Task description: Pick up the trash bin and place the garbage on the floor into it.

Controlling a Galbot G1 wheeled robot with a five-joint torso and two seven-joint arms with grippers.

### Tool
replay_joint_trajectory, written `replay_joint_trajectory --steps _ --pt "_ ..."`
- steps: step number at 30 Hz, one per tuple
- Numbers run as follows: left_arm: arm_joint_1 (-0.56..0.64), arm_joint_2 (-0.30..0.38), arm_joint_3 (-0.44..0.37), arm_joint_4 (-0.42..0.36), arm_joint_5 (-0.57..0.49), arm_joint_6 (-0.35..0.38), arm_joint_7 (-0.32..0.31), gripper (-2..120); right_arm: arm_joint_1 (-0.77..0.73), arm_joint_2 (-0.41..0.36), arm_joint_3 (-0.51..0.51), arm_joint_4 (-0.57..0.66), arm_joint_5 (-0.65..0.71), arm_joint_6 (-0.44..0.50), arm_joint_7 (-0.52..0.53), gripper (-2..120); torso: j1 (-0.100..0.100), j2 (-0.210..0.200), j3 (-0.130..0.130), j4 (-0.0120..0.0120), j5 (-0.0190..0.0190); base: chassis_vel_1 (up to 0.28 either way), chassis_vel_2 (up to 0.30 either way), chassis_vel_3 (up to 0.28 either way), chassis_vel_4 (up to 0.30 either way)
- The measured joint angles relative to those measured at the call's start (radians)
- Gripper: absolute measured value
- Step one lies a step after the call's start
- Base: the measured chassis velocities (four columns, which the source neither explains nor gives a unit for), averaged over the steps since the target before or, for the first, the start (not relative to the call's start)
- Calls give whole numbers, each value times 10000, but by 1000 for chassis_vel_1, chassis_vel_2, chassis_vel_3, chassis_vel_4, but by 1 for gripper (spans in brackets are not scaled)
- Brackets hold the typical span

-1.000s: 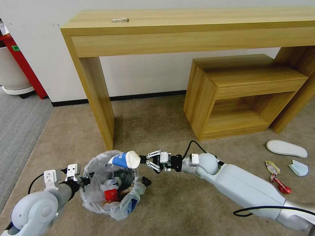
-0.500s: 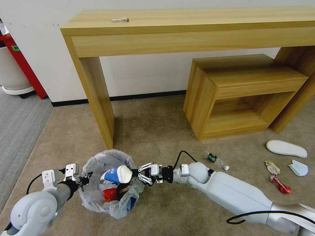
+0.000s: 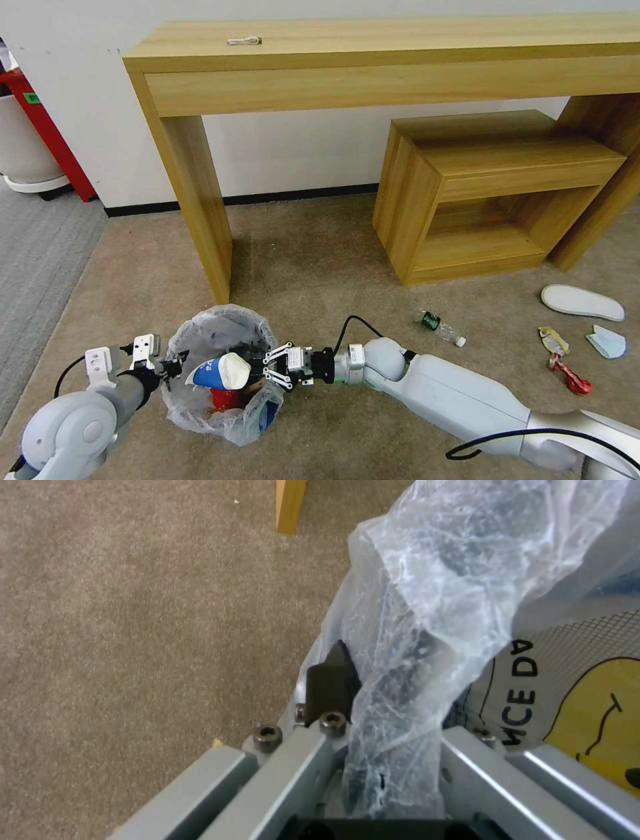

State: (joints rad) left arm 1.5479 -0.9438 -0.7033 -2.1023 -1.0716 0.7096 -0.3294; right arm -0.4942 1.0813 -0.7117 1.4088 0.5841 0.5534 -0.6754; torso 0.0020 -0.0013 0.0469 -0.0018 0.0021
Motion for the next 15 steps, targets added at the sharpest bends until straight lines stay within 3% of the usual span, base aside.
replay_joint_trajectory --steps 8,14,15 --pt "132 -68 -86 -125 11 0 -2 0 69 120 -111 -148 -63 5 7 0 0 0 0 0 0 0 0 0 0" --pt "309 -127 -135 -401 45 0 6 0 76 103 -87 -309 -147 41 -18 26 0 1 0 1 1 0 0 0 0" --pt "309 -127 -135 -401 45 0 6 0 76 103 -87 -309 -147 41 -18 26 0 1 0 1 1 0 0 0 0"
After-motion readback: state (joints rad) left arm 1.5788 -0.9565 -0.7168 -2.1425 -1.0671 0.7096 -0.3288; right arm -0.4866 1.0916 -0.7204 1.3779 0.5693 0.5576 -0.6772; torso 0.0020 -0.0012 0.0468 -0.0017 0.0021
